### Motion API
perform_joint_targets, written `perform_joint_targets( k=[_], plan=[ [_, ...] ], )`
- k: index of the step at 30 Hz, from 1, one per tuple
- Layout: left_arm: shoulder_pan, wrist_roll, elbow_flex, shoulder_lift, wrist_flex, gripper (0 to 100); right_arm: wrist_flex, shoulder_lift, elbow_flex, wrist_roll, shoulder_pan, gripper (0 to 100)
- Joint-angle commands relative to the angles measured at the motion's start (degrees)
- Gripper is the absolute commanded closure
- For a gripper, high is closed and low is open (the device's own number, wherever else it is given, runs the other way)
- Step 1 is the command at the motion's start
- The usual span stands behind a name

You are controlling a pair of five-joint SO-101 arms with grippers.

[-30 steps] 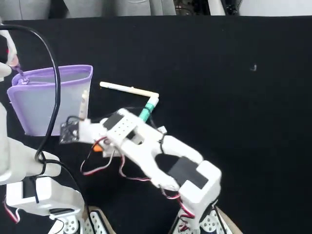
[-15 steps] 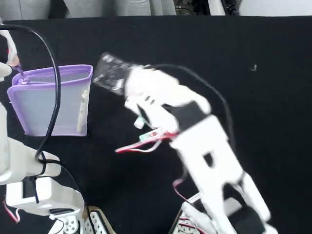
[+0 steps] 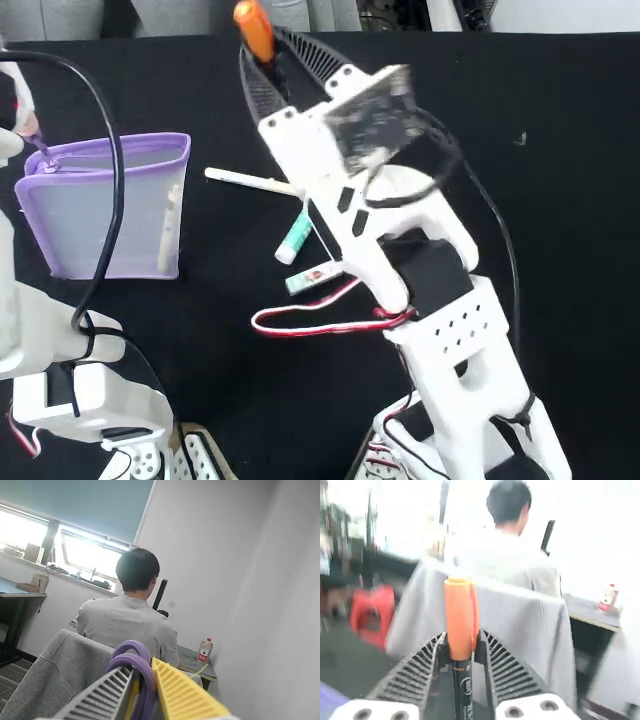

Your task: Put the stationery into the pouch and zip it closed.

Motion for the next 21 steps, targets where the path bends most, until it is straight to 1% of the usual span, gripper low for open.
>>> perform_joint_targets(
  k=[1, 3, 6, 10, 13, 16, 21],
  plan=[
    [0.31, 0.62, -1.45, -1.41, -0.7, 97, -12.04, -5.14, 5.85, -12.92, -0.79, 98.8],
    [0.31, 0.62, -1.45, -1.41, -0.7, 97, -18.73, -8.75, 11.65, -18.46, -0.79, 98.8],
    [0.31, 0.62, -1.45, -1.41, -0.7, 97, -26.29, -14.99, 20.44, -22.86, -0.88, 98.8],
    [0.4, 0.62, -1.45, -1.41, -0.7, 97, -32.18, -20.62, 27.12, -23.74, -5.27, 98.8],
    [2.68, 0.62, -1.36, -1.41, -0.62, 97, -34.73, -20.88, 29.23, -23.47, -9.05, 98.8],
    [3.65, 0.62, -1.36, -1.41, -0.62, 97, -39.21, -17.8, 30.64, -23.38, -10.73, 98.8],
    [3.65, 0.62, -1.36, -1.41, -0.62, 97, -45.1, -8.57, 29.76, -23.38, -10.64, 98.8]
  ],
)
